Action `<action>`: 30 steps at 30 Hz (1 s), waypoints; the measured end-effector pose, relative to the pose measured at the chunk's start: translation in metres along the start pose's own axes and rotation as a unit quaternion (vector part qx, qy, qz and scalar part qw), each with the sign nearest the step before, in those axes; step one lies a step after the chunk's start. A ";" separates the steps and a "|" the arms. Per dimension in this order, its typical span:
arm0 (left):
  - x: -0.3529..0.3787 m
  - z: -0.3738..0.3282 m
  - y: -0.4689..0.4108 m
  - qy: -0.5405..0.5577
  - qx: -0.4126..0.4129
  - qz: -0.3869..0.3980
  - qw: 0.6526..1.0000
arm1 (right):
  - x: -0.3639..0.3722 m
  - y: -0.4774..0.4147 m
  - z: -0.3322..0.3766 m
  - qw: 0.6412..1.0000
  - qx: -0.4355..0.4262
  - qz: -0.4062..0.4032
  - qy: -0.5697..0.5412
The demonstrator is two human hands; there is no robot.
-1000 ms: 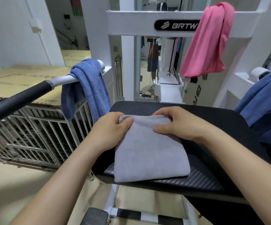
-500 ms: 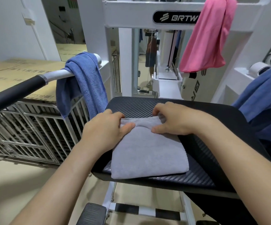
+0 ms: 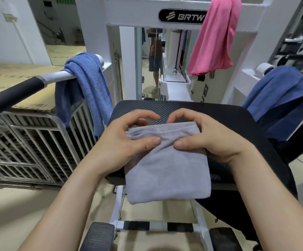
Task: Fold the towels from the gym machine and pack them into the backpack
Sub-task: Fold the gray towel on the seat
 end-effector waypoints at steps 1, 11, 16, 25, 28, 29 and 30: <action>0.004 -0.006 0.002 0.014 0.010 -0.013 1.000 | 0.002 0.008 -0.003 0.998 -0.019 -0.027 -0.060; 0.048 -0.020 0.010 0.146 0.047 -0.099 0.983 | 0.013 0.075 -0.044 0.932 0.026 -0.030 -0.361; 0.088 -0.034 0.013 -0.146 0.185 -0.155 0.959 | 0.009 0.106 -0.062 0.878 0.047 -0.072 -0.470; 0.192 -0.075 0.041 -0.021 0.084 0.044 0.995 | -0.050 0.212 -0.117 0.873 0.086 -0.150 -0.456; 0.241 -0.082 0.041 -0.098 0.061 0.048 0.992 | -0.075 0.251 -0.121 0.875 0.081 -0.071 -0.473; 0.258 -0.085 0.042 -0.128 0.059 0.044 0.989 | -0.083 0.263 -0.120 0.871 0.075 -0.077 -0.480; 0.275 -0.088 0.044 -0.151 0.058 0.038 0.986 | -0.093 0.276 -0.122 0.873 0.079 -0.089 -0.472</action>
Point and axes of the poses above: each hand's wrist, its own y-axis away from the middle knuckle, its own x-axis out of the palm, z = x × y, the point moved 2 cm from there along -y, towards the middle knuckle, and after that the axes turned 1 degree about x, right-handed, at the moved point
